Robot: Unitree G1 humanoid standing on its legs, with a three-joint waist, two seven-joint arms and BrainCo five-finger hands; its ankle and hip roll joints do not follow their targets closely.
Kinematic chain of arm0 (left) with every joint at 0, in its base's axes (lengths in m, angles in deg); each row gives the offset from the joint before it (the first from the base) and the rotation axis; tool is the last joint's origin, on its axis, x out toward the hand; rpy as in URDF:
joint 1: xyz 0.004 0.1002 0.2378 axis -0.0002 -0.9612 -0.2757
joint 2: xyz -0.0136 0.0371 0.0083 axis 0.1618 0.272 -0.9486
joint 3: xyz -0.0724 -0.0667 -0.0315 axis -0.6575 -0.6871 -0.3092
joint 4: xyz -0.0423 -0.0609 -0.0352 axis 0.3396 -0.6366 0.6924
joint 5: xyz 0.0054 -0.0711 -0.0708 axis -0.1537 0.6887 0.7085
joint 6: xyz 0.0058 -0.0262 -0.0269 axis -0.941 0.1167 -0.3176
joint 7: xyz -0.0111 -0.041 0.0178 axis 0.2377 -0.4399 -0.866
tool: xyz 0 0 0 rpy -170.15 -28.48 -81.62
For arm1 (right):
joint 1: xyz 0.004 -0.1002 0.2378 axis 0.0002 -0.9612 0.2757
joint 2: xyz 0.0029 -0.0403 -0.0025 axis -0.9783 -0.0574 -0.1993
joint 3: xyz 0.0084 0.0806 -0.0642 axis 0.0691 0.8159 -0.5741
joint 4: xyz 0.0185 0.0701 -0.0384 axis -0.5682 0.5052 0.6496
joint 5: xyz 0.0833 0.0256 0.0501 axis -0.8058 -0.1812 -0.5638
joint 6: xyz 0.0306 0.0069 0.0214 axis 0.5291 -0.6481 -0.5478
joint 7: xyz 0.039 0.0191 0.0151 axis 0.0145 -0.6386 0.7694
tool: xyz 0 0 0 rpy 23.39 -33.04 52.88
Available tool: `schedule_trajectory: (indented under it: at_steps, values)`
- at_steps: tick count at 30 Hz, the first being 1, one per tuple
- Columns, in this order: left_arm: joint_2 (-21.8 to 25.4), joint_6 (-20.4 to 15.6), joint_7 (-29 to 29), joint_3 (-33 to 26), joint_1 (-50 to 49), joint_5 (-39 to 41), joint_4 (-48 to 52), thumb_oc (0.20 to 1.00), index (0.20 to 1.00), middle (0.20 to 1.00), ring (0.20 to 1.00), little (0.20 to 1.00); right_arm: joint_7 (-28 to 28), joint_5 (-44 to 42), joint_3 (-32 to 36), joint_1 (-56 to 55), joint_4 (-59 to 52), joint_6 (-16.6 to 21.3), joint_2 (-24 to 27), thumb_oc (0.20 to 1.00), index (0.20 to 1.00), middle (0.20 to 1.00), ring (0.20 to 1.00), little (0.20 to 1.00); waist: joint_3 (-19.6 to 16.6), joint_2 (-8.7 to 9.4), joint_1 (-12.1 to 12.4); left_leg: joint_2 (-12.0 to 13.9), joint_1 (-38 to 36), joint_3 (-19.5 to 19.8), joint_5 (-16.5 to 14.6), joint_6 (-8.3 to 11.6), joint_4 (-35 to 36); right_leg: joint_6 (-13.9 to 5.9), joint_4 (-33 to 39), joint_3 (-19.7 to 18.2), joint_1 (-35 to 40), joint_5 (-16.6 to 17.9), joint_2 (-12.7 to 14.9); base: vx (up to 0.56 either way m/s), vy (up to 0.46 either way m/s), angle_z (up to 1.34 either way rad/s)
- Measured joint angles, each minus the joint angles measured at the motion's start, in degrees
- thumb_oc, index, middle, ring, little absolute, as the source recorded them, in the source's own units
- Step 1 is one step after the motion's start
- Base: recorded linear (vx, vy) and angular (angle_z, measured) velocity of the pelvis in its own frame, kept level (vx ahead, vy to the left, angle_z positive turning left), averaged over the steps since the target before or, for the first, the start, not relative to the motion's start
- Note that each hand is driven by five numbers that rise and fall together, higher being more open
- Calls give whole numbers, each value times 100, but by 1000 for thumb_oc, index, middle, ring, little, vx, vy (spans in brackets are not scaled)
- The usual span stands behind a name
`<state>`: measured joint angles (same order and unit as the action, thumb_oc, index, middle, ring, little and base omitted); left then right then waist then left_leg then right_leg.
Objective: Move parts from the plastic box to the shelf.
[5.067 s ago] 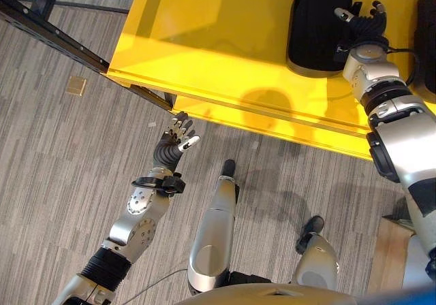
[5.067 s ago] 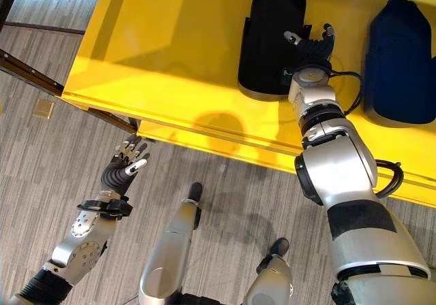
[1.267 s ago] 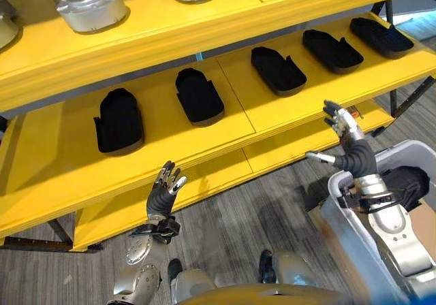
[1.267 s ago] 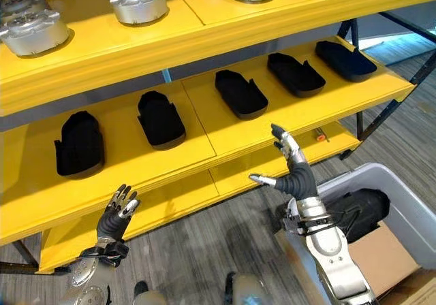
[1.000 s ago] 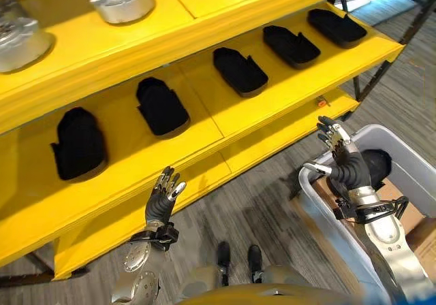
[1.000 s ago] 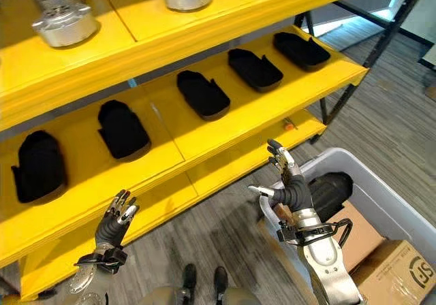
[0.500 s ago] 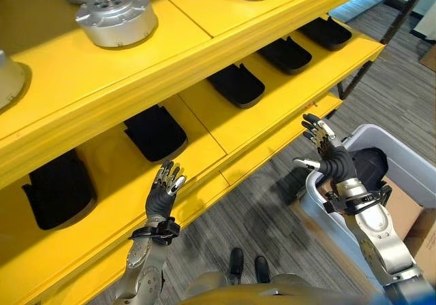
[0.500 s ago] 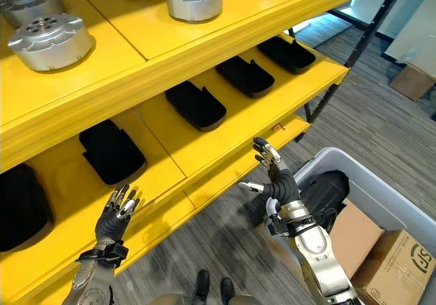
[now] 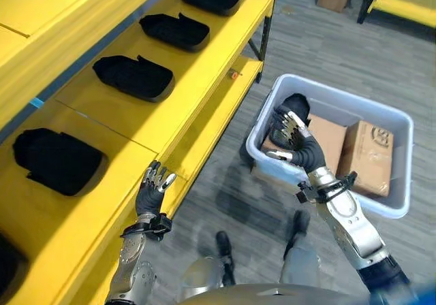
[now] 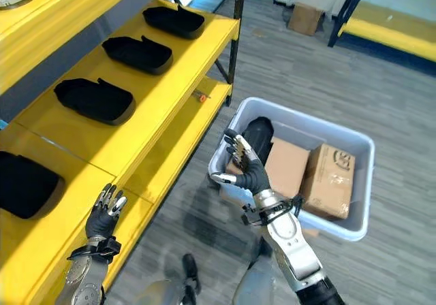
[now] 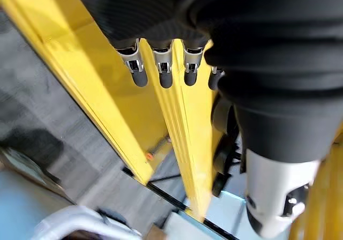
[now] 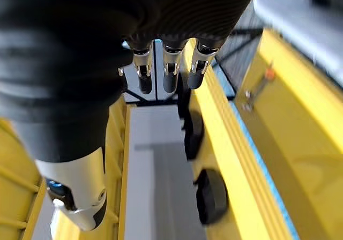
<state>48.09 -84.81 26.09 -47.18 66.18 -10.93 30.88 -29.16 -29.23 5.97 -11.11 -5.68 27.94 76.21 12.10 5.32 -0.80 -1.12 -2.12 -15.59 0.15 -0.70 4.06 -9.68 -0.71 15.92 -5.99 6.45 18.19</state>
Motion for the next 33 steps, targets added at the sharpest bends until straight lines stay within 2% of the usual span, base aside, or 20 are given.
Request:
schedule_trajectory:
  at_steps: [4, 7, 8, 9, 10, 11, 12, 13, 14, 16, 17, 18, 19, 20, 21, 22, 25, 28, 30, 33]
  values:
    - [-124, 36, -6, 125, -204, 2, 258, 1000, 1000, 1000, 1000, 1000, -37, -11, 331, -129, 29, 5, 269, 1000, 1000, 1000, 1000, 1000, -317, -391, -51, 598, -98, 221, 63, 228, -44, 359, 605, 75, 405, 68, -776, 138, -187, -16]
    - [-191, 46, -8, 250, 85, 6, 218, 1000, 1000, 1000, 1000, 1000, -131, -16, 641, -316, 112, -8, 407, 1000, 1000, 1000, 1000, 1000, -347, -456, -304, 775, -77, 274, 66, 248, -266, 463, 603, 56, 465, -69, -943, 117, -226, -16]
    - [-128, 42, -17, 317, 232, 4, 202, 1000, 1000, 1000, 1000, 1000, -153, -27, 793, -466, 173, -3, 335, 1000, 1000, 1000, 1000, 1000, -345, -382, -322, 846, 164, 348, 15, 322, -732, 484, 604, 52, 438, -185, -971, 38, -213, -15]
    - [-37, 24, -9, 254, 345, 3, 167, 1000, 1000, 1000, 1000, 1000, -204, -59, 817, -521, 218, 0, 267, 1000, 1000, 1000, 1000, 1000, -324, -176, -287, 922, 676, 457, 11, 333, -1816, 592, 599, -111, 407, -254, -981, 17, -174, -23]
    - [-23, 20, -7, 239, 359, 4, 168, 1000, 1000, 1000, 1000, 1000, -223, -71, 860, -530, 217, 59, 291, 1000, 1000, 1000, 1000, 1000, -299, -140, -267, 967, 1112, 753, 70, 438, -2642, 768, 575, -145, 425, -306, -1005, 11, -110, -47]
    - [-87, -5, -7, 267, 354, 4, 170, 1000, 1000, 1000, 1000, 1000, -264, -98, 993, -533, 209, 120, 338, 1000, 1000, 1000, 1000, 1000, -220, -100, -212, 916, 1659, 1361, 193, 793, -3565, 926, 505, -264, 408, -330, -998, 84, 4, -49]
    - [-192, -31, -9, 307, 304, 5, 176, 1000, 1000, 1000, 1000, 1000, -337, -121, 1165, -530, 176, 182, 365, 1000, 1000, 1000, 1000, 1000, -133, -147, -164, 681, 2056, 1816, -65, 814, -3937, 974, 529, -343, 397, -344, -974, 155, 78, -42]
    - [-216, -31, -8, 317, 292, 7, 176, 1000, 1000, 1000, 1000, 1000, -362, -123, 1266, -529, 112, 191, 375, 1000, 1000, 1000, 1000, 1000, -90, -197, -200, 679, 2290, 1798, -103, 775, -3713, 1002, 534, -350, 348, -369, -1001, 294, 272, -37]
    - [-223, -35, -3, 298, 290, 27, 164, 1000, 1000, 1000, 1000, 1000, -393, -123, 1288, -495, 111, 209, 348, 1000, 1000, 1000, 1000, 1000, 18, -159, -194, 873, 2299, 1645, -68, 639, -2799, 1006, 568, -416, 353, -398, -1061, 275, 321, -25]
    - [-226, -71, 1, 312, 355, 27, 27, 1000, 1000, 1000, 1000, 1000, -450, -121, 1287, -460, 317, 323, 130, 1000, 1000, 1000, 1000, 1000, 120, -126, -171, 1534, 2200, 1869, 60, 768, -1235, 843, 453, -658, 336, -494, -1191, 221, 387, -55]
    - [-237, -69, 24, 272, 418, 26, -129, 1000, 1000, 1000, 1000, 1000, -543, -121, 1199, -355, 512, 330, 11, 1000, 1000, 1000, 1000, 1000, 300, -104, -74, 2018, 1941, 2000, 107, 787, -332, 786, 340, -924, 352, -559, -1293, 189, 392, -116]
    - [-244, -67, 57, 269, 391, 18, -138, 1000, 1000, 1000, 1000, 1000, -550, -123, 1140, -313, 572, 340, 29, 1000, 1000, 1000, 1000, 1000, 408, -126, 24, 2257, 1789, 1981, 175, 898, -25, 664, 332, -1176, 359, -578, -1304, 150, 369, -123]
    - [-289, -63, 76, 279, 405, 8, -167, 1000, 1000, 1000, 1000, 1000, -548, -124, 1173, -298, 579, 364, 90, 1000, 1000, 1000, 1000, 1000, 477, -260, -23, 2366, 1770, 1650, 273, 991, 29, 587, 352, -1209, 406, -600, -1287, 166, 368, -139]
    - [-290, -69, 68, 287, 347, -28, -143, 1000, 1000, 1000, 1000, 1000, -561, -153, 1151, -328, 541, 353, 199, 1000, 1000, 1000, 1000, 1000, 460, -497, -60, 2168, 1479, 1391, 416, 943, 149, 481, 500, -1458, 477, -547, -1160, 168, 376, -132]
    - [-312, -73, 68, 288, 326, -35, -137, 1000, 1000, 1000, 1000, 1000, -559, -177, 1153, -341, 433, 359, 268, 1000, 1000, 1000, 1000, 1000, 404, -674, -17, 1951, 1239, 1434, 370, 844, 136, 358, 575, -1656, 461, -488, -1122, 173, 369, -136]
    - [-207, -75, 72, 282, 434, -47, -106, 1000, 1000, 1000, 1000, 1000, -547, -196, 1126, -357, 395, 393, 219, 1000, 1000, 1000, 1000, 1000, 451, -663, -61, 1767, 1157, 1492, 902, 1102, 104, 135, 592, -1711, 478, -473, -945, 85, 260, -76]
    - [379, -151, 75, 335, 937, -245, 72, 1000, 1000, 1000, 1000, 1000, -522, -232, 837, -516, 331, 386, -105, 1000, 1000, 1000, 1000, 1000, 503, -161, -18, 1005, 1101, 1086, 821, 775, 105, 120, 487, -1494, 292, -175, -197, -18, 203, -24]
    - [622, -373, 122, 410, 1469, -257, 335, 1000, 1000, 1000, 1000, 1000, -521, -233, 569, -286, 283, 387, -124, 1000, 1000, 1000, 1000, 1000, 558, -11, 12, 548, 1117, 650, 540, 426, -19, -107, 548, -1320, 38, 356, 205, -13, 133, -55]
    - [624, -415, 294, 684, 2000, -486, 410, 1000, 1000, 1000, 1000, 1000, -545, -231, 607, -71, 277, 388, -122, 1000, 1000, 1000, 1000, 1000, 708, 254, -162, 645, 1504, 512, 240, 522, -535, -254, 592, -1310, -179, 224, 129, 42, 68, -40]
    - [554, -421, 511, 993, 2499, -743, 409, 1000, 1000, 1000, 1000, 1000, -702, -223, 1015, -162, 221, 422, -136, 1000, 1000, 1000, 1000, 1000, 770, 361, -469, 808, 1680, 504, 194, 568, -687, -229, 592, -1322, -339, 186, -26, 4, -9, -19]
